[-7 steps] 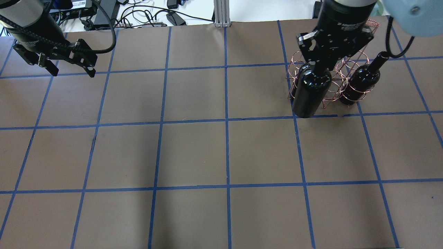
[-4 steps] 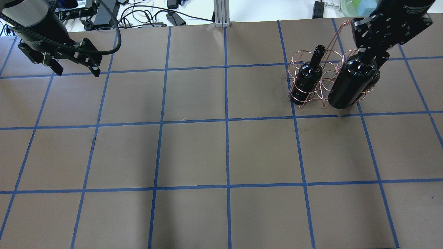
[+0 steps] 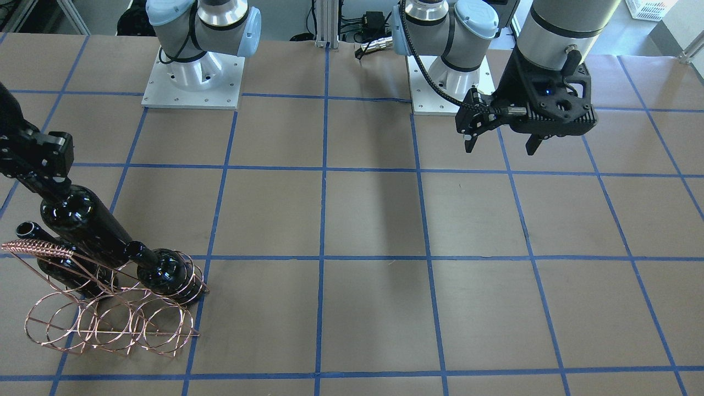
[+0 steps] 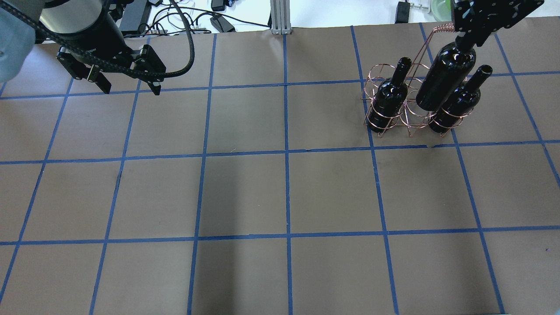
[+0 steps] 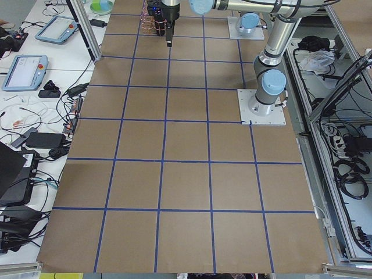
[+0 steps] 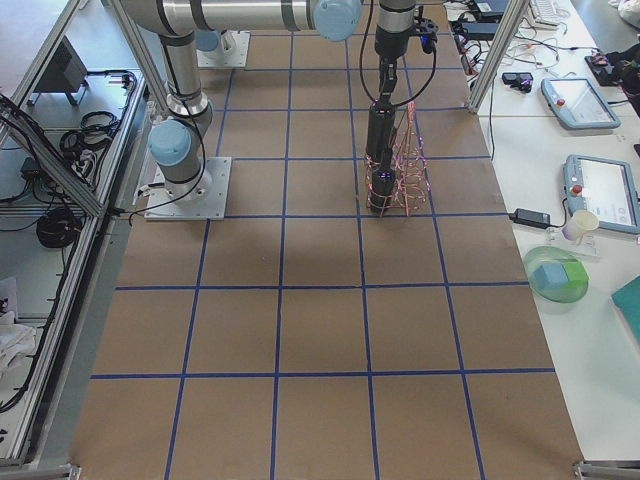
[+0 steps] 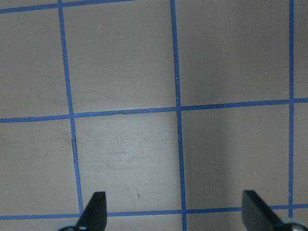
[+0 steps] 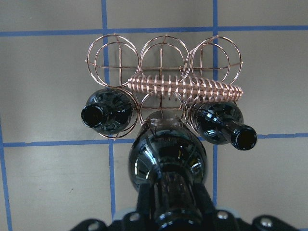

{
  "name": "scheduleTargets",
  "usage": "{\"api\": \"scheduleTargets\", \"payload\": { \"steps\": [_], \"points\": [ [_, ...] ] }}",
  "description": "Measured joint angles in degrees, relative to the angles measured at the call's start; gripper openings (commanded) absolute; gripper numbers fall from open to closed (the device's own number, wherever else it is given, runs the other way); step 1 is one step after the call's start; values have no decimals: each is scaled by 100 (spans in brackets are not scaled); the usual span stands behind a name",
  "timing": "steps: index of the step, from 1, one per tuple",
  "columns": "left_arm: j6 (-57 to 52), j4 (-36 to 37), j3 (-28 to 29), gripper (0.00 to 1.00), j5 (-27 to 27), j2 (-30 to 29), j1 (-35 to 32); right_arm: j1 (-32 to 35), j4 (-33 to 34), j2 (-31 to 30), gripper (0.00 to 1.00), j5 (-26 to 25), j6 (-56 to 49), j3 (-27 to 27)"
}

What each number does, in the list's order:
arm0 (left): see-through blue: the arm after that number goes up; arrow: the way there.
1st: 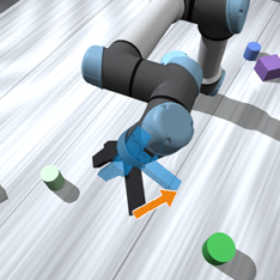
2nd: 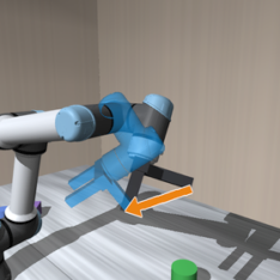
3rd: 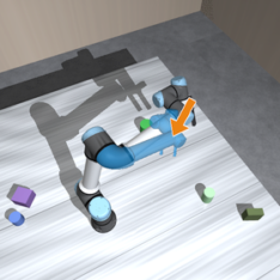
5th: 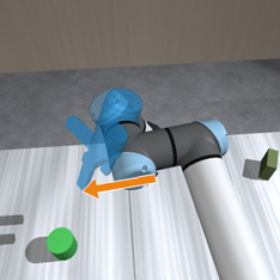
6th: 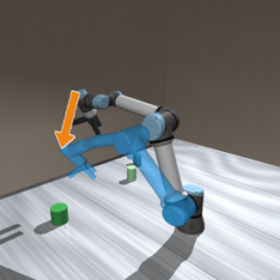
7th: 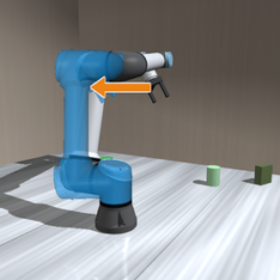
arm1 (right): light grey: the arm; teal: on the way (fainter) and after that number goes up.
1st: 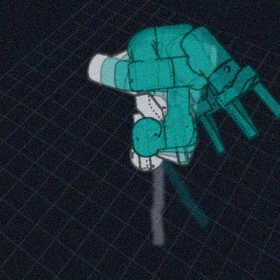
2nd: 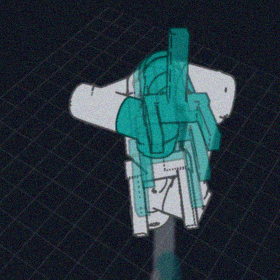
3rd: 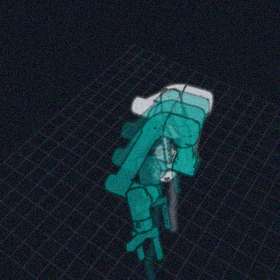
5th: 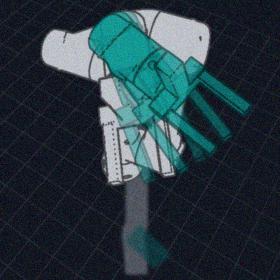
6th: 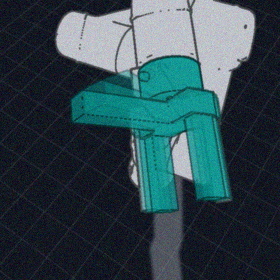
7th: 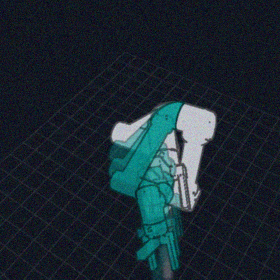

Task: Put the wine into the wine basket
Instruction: 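Lower the bottle into the empty slot of the copper rack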

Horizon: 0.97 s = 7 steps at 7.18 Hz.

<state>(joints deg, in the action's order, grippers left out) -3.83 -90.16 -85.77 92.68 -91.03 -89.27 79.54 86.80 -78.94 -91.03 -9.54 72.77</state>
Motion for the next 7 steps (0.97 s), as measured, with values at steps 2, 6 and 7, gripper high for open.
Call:
{"api": "scheduleTargets", "payload": {
  "steps": [2, 6, 7],
  "points": [
    [51, -8, -18, 100, -18, 25, -47, 0, 224, 233, 0, 5, -10, -38],
    [60, -41, -35, 100, 1, 23, -55, 0, 284, 403, 0, -22, -6, 36],
    [58, -44, -36, 100, 4, 19, -55, 0, 285, 422, 0, -35, -9, 96]
  ]
}}
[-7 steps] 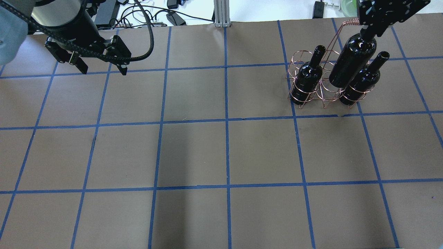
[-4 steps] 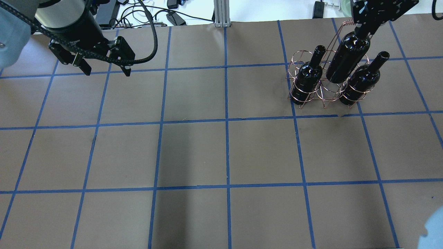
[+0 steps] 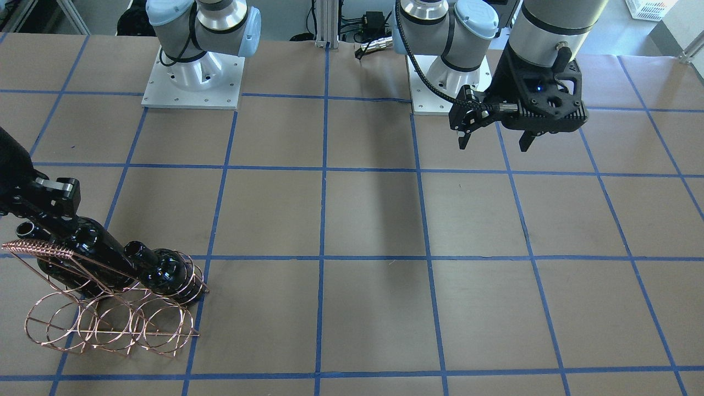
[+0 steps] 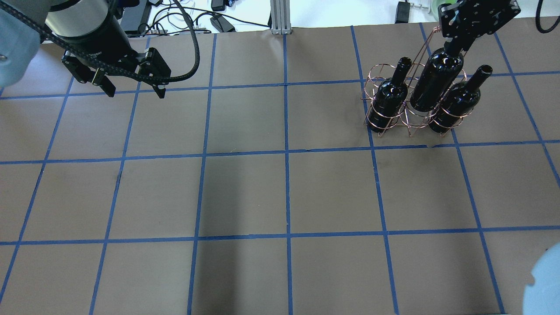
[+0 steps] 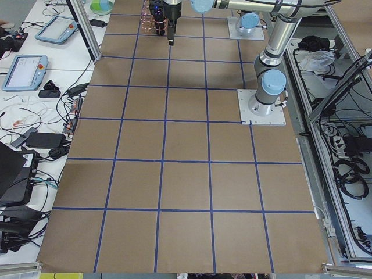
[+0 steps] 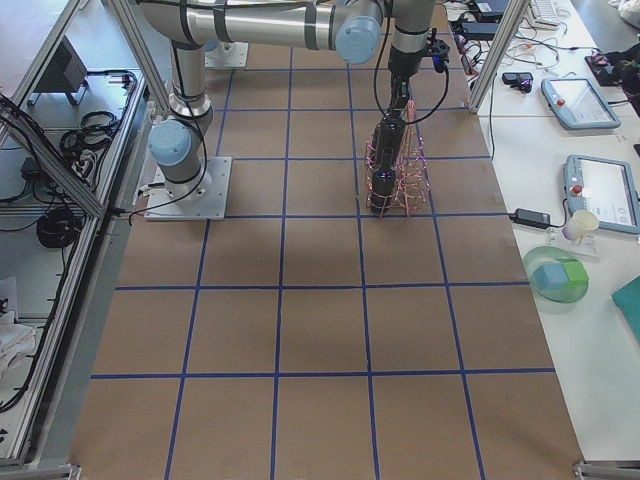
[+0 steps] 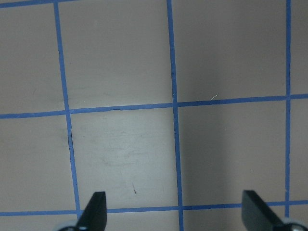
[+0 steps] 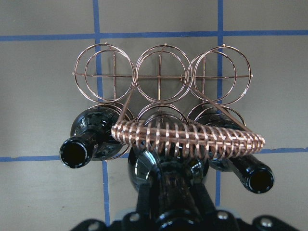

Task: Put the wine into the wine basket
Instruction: 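Lower the bottle into the empty slot of the copper rack, then open the right gripper to release the bottle in the rack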

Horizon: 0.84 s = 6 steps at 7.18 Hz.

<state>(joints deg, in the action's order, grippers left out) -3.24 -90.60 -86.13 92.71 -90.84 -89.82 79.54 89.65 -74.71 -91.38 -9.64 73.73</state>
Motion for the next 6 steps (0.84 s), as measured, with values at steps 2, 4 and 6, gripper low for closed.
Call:
{"api": "scheduleTargets", "payload": {
  "steps": [2, 4, 6],
  "points": [
    [-1, -5, -47, 100, -2, 5, 0, 0, 104, 59, 0, -23, -11, 158],
    [-1, 5, -143, 100, -10, 46, 0, 0, 387, 136, 0, -31, -19, 406],
    [-1, 15, -163, 100, -1, 56, 0, 0, 745, 212, 0, -42, -20, 723]
  ]
}}
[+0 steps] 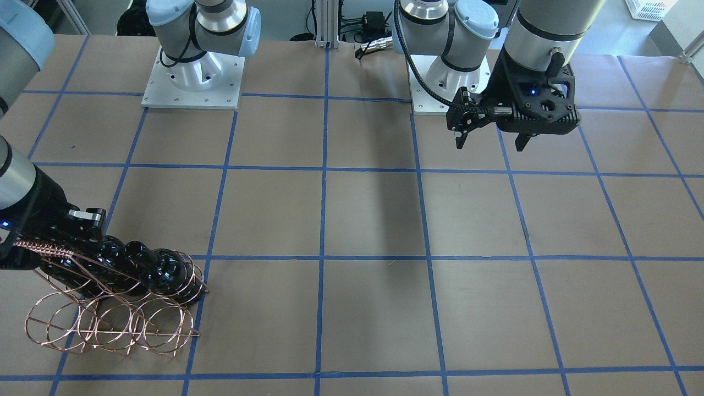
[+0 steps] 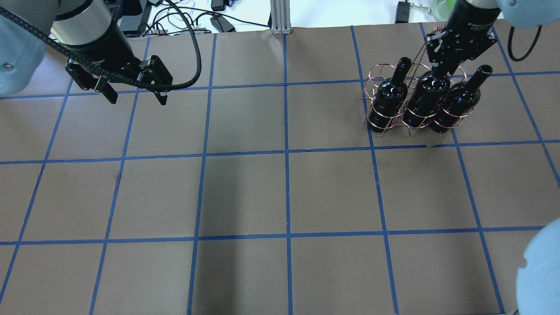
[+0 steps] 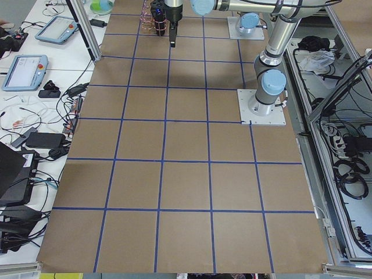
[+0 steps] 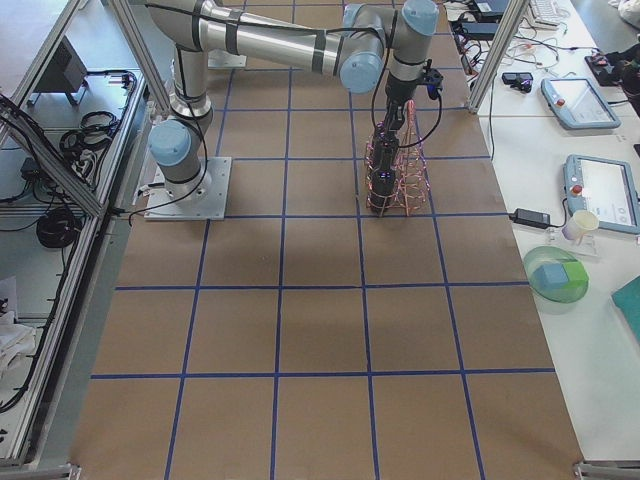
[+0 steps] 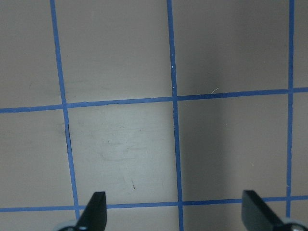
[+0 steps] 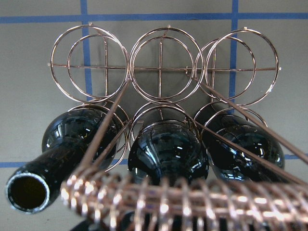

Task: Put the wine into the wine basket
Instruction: 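Open the right gripper to release the bottle in the rack, then raise the right gripper away from the rack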

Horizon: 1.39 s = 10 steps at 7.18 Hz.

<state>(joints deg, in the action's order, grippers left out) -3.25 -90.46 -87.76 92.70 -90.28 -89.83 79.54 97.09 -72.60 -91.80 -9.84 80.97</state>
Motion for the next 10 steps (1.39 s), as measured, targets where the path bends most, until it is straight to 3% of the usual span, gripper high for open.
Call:
{"api": "scheduleTargets", "payload": {
  "steps": [1, 2, 5, 7, 10],
  "points": [
    [0, 1, -2, 100, 1, 1, 0, 2, 62, 18, 48, -1, 4, 63],
    [0, 1, -4, 100, 4, 1, 0, 5, 77, 13, 87, 2, 7, 90],
    [-8, 2, -7, 100, 16, 2, 0, 24, -276, -405, 99, -57, 2, 96],
    [-15, 8, -12, 100, 20, 2, 0, 70, -1189, -1274, 100, -115, 83, 95],
    [-25, 8, -13, 100, 13, 2, 0, 942, -1799, -1950, 100, -171, 962, 88]
  ]
}}
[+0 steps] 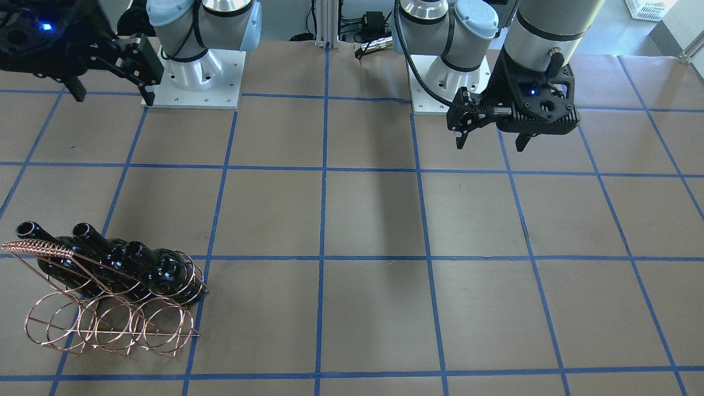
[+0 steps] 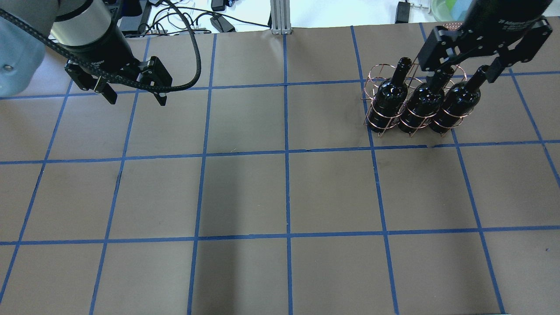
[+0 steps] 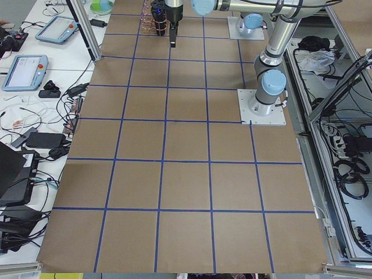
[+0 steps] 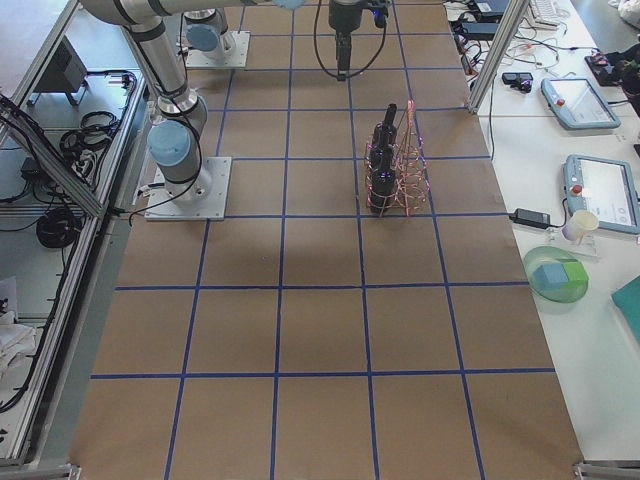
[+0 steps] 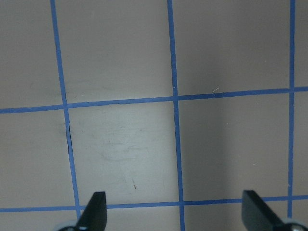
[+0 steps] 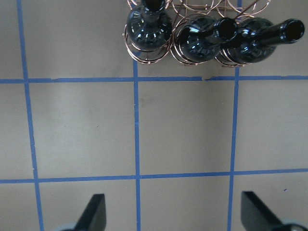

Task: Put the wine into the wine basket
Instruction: 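Raise the right gripper away from the rack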

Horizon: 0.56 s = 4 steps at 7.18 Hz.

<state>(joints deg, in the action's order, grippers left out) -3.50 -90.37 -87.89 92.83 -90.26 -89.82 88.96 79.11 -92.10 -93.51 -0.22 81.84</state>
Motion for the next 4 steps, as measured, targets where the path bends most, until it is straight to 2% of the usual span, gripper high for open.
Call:
{"api": "scheduleTargets", "payload": {
  "steps": [1, 4],
  "points": [
    [-1, 1, 0, 100, -2, 0, 0, 245, 37, 1, 100, -4, 363, 0],
    [-1, -4, 0, 100, 6, 12, 0, 375, 331, 68, 100, 34, 559, 13]
  ]
}}
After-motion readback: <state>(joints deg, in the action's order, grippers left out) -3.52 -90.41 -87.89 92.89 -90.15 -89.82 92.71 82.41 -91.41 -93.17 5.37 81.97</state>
